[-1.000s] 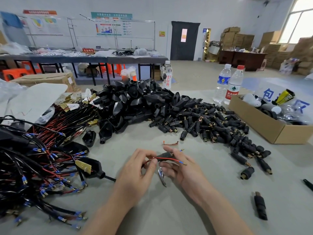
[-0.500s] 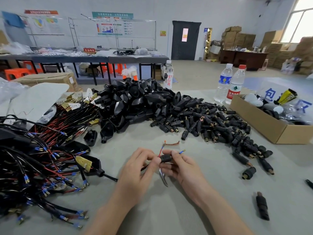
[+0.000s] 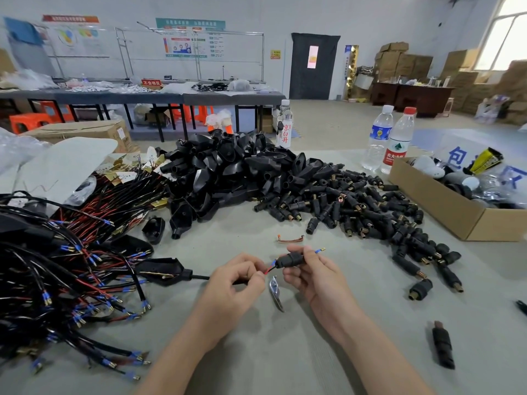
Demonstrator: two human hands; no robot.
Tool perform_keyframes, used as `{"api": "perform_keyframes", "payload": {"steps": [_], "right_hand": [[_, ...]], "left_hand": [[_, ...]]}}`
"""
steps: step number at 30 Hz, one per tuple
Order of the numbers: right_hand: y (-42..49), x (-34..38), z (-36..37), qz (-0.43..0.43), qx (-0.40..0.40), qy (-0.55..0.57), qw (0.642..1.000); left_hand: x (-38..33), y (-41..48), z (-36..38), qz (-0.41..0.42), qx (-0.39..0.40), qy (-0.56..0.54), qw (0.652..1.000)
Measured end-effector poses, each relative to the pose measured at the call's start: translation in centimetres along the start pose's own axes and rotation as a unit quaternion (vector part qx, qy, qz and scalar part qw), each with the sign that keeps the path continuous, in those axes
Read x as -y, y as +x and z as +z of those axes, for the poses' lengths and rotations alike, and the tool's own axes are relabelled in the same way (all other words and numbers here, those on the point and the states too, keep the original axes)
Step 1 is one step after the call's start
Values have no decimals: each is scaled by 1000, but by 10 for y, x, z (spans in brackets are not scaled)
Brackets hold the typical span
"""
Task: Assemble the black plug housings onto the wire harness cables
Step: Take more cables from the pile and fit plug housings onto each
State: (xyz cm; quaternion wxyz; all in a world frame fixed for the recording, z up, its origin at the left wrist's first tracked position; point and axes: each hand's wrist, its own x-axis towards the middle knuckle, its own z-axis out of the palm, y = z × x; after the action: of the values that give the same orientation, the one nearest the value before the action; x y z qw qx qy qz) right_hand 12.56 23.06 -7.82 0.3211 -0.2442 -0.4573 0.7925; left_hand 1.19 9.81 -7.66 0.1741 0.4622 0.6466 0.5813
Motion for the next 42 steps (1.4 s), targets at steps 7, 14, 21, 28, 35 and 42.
{"api": "perform_keyframes", "payload": {"steps": [7, 14, 21, 28, 35, 42], "right_hand": [[0, 2, 1, 7, -1, 2, 1000], [-1, 2, 1, 10, -1, -1, 1000], [-2, 2, -1, -5, 7, -9, 1000], [-1, 2, -2, -52, 2, -66, 996], [-3, 1, -3, -70, 7, -83, 994], [-4, 0, -2, -80, 7, -104, 991]], "left_hand": [[-3, -1, 1, -3, 25, 7, 1000], [0, -1, 1, -12, 40, 21, 999], [-2, -1, 5, -19, 36, 20, 999], [1, -2, 5, -8, 30, 24, 999], [1, -3, 5, 64, 45, 86, 993], [-3, -4, 4, 71, 43, 90, 992]]}}
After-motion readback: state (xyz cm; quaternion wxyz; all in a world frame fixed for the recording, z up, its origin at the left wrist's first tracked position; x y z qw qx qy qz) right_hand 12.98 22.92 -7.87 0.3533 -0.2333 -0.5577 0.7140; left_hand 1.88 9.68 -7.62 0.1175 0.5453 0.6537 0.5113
